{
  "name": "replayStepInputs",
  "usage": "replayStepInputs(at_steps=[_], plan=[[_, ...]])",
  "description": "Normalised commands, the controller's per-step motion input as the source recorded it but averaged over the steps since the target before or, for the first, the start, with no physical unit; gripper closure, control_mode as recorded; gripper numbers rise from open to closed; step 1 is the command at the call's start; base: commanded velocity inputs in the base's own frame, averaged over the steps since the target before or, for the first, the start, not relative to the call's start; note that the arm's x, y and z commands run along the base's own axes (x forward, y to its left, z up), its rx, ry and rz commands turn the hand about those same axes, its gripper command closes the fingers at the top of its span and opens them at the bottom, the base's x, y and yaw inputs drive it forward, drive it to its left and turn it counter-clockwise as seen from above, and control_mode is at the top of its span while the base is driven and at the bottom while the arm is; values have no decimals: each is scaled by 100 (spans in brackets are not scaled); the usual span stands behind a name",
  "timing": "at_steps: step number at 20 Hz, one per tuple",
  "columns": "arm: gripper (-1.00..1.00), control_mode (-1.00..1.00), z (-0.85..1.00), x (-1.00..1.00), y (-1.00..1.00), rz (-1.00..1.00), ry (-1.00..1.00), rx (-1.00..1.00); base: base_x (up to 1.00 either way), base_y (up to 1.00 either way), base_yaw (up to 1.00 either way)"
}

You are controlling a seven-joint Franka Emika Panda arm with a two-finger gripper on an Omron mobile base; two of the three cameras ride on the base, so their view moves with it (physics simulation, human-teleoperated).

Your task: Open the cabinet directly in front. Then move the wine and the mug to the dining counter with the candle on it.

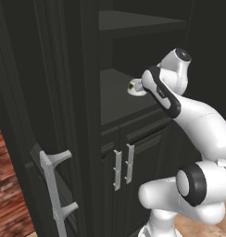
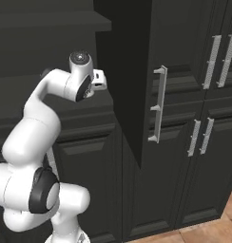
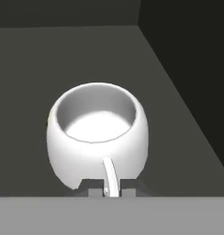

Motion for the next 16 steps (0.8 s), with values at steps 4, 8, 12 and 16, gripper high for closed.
replayStepInputs(at_steps=[4, 8, 12, 16], plan=[[100, -100, 5, -32, 0, 0, -18, 0, 0, 0, 0], [100, -100, 15, -40, 0, 0, -15, 0, 0, 0, 0], [100, -100, 34, -35, 0, 4, -3, 0, 0, 0, 0], [100, -100, 49, -44, 0, 9, 0, 0, 0, 0, 0]])
